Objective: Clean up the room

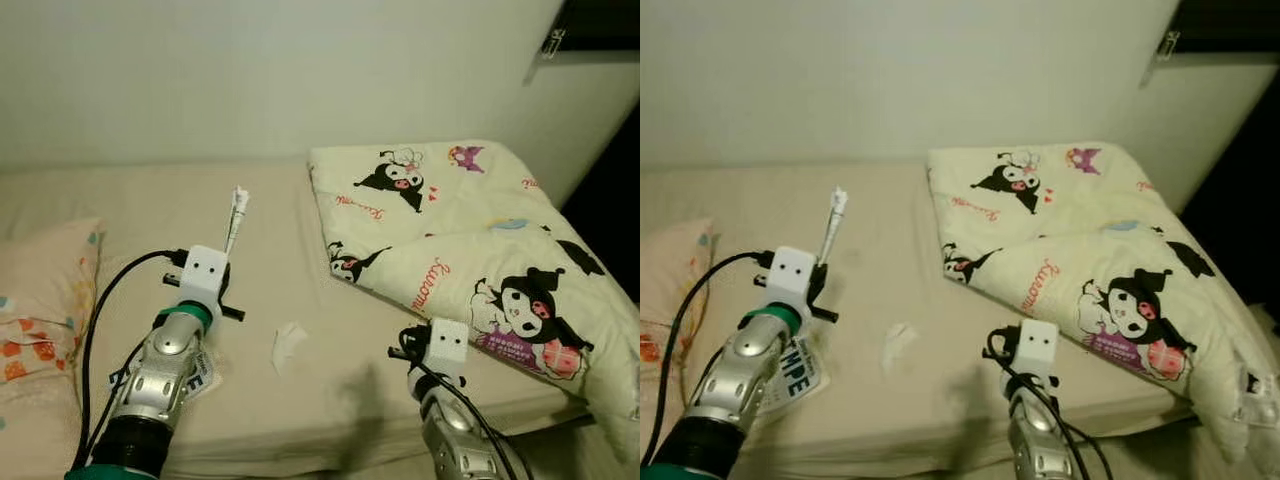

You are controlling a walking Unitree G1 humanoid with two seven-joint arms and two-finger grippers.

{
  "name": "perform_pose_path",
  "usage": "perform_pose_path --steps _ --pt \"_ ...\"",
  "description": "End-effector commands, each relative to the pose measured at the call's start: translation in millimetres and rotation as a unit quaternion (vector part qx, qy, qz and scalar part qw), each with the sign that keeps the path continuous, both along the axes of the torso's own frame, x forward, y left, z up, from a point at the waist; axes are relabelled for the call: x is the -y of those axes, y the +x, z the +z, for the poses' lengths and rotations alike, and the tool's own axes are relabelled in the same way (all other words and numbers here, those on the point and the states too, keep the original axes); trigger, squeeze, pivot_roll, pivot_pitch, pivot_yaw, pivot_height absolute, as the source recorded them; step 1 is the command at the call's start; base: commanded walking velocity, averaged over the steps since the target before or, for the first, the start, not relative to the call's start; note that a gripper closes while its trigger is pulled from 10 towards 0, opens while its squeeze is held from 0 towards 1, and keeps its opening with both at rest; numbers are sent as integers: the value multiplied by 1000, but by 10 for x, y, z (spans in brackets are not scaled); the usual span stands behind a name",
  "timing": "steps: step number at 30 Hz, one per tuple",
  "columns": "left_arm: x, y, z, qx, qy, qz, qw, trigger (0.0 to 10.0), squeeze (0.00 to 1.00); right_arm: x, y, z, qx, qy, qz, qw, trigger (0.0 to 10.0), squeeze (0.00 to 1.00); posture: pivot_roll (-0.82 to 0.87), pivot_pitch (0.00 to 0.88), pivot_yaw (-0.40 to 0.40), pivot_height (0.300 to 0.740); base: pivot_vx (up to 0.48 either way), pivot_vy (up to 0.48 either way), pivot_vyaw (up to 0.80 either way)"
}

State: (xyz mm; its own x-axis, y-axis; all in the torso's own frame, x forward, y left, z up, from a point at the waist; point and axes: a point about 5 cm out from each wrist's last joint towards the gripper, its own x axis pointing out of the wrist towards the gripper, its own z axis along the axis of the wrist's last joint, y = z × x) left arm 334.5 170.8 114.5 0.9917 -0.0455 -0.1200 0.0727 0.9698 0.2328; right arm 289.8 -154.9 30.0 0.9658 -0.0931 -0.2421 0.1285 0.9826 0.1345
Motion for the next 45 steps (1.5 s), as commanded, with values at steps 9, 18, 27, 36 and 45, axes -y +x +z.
perform_pose_path --steps 9,18,27,36,45 --pt "-170 -183 -208 -31 -34 41 998 10000 0 -42 125 129 15 -8 3 1000 10000 0 100 0 68 740 0 0 0" --pt "-203 -252 -172 -30 -44 44 998 10000 0 -218 169 151 14 -17 51 998 10000 0 126 0 31 740 0 0 0" --pt "-80 -238 -176 -21 -19 11 1000 10000 0 -190 153 114 2 -23 49 999 10000 0 113 0 7 740 0 0 0" --pt "-68 -233 -161 -24 -20 9 999 10000 0 -211 99 123 11 -24 40 999 10000 0 109 0 42 740 0 0 -711" --pt "-114 -266 -196 -27 -16 30 999 10000 0 -95 30 85 5 -28 21 999 10000 0 98 0 40 740 0 0 -800"
